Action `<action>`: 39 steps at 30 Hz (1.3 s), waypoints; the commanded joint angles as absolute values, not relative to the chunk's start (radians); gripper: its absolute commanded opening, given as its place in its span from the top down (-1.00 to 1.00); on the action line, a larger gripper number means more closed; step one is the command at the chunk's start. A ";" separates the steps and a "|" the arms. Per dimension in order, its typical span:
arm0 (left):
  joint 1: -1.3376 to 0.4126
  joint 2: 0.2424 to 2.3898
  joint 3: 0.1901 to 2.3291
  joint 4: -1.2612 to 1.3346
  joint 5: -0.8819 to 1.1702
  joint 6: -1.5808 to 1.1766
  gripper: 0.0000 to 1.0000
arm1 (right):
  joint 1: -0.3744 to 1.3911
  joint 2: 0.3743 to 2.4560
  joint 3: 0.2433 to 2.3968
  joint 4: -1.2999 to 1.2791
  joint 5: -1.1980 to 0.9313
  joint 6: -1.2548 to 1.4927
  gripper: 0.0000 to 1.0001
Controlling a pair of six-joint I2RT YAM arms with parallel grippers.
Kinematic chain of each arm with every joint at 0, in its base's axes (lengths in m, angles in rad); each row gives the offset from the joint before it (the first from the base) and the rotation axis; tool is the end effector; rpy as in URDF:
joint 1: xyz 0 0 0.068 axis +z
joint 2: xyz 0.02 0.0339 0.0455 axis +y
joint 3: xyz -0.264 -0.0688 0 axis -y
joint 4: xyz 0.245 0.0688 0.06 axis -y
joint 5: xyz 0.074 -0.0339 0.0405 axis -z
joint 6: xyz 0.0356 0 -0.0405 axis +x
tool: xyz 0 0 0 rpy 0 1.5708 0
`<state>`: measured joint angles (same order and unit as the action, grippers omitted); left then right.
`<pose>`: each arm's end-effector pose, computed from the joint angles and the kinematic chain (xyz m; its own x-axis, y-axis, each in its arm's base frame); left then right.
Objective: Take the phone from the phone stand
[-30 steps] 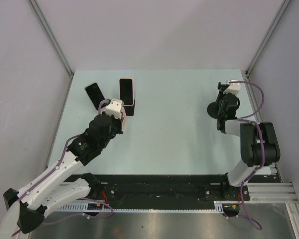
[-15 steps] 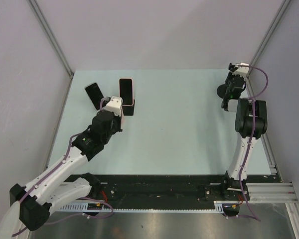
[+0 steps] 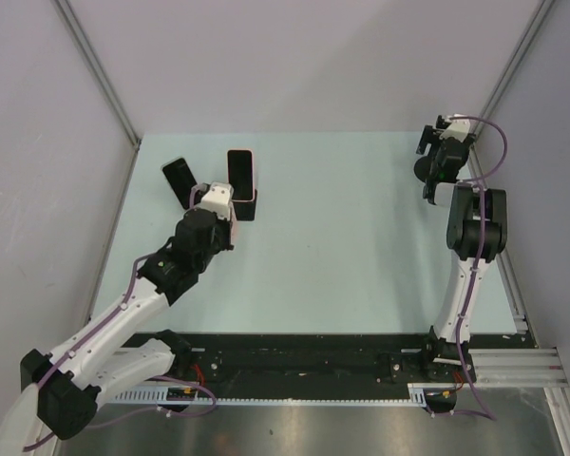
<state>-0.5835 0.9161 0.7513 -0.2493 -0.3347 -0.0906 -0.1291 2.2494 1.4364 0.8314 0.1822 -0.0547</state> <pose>0.1811 -0.1056 0.2986 -0.3588 0.1345 -0.9237 0.2379 0.9701 0.0488 0.5016 -0.0716 0.1843 0.0015 -0.0544 -0.9985 0.3068 0.9504 -0.0513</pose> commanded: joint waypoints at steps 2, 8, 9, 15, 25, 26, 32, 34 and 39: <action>-0.575 0.853 0.761 -0.158 -0.325 -0.120 0.99 | -0.124 2.077 1.422 0.785 0.169 -0.080 -0.99; -0.574 0.804 0.758 -0.158 -0.318 -0.176 0.99 | -0.095 1.867 1.322 0.703 0.286 -0.118 -0.99; -0.575 0.792 0.758 -0.160 -0.318 -0.189 0.99 | -0.086 1.838 1.277 0.669 0.299 -0.114 -1.00; -0.574 0.756 0.753 -0.160 -0.293 -0.330 0.99 | -0.011 1.545 1.068 0.514 0.304 -0.058 -0.99; -0.574 0.765 0.801 -0.179 -0.199 -0.635 0.99 | 0.425 1.186 0.836 0.387 0.250 -0.104 -1.00; -0.574 0.776 0.805 -0.179 -0.193 -0.653 0.99 | 0.515 1.171 0.815 0.390 0.250 -0.124 -0.99; -0.574 0.833 0.854 -0.198 -0.149 -0.788 0.99 | 0.884 1.164 0.753 0.488 0.305 -0.286 -0.97; -0.574 0.842 0.862 -0.202 -0.140 -0.813 1.00 | 0.954 1.189 0.744 0.512 0.322 -0.325 -0.96; -0.575 0.857 0.865 -0.210 -0.106 -0.847 0.99 | 1.168 1.282 0.712 0.633 0.405 -0.464 -0.93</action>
<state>-0.5800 0.8608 0.8005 -0.2600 -0.1478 -0.7589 1.0531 1.2209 0.7303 0.4999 0.3153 -0.3183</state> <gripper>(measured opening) 0.191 0.970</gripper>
